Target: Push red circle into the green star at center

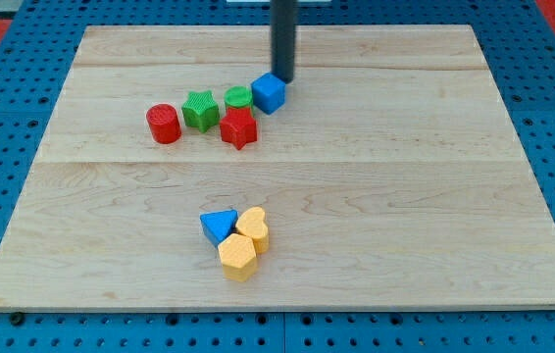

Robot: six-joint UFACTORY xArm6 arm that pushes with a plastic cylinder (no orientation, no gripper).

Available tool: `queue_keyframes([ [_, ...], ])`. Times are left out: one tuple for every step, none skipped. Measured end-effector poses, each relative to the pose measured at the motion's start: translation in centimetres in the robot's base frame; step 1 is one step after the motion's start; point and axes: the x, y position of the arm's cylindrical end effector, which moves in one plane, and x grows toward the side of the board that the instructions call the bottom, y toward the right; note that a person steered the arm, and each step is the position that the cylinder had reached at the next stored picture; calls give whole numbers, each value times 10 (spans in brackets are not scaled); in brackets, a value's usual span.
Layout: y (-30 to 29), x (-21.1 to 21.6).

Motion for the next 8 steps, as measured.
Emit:
queue_keyframes([
  [-11, 15],
  [-17, 16],
  [-54, -30],
  [-145, -17],
  [-165, 26],
  [-117, 45],
  [-121, 44],
  [-187, 40],
])
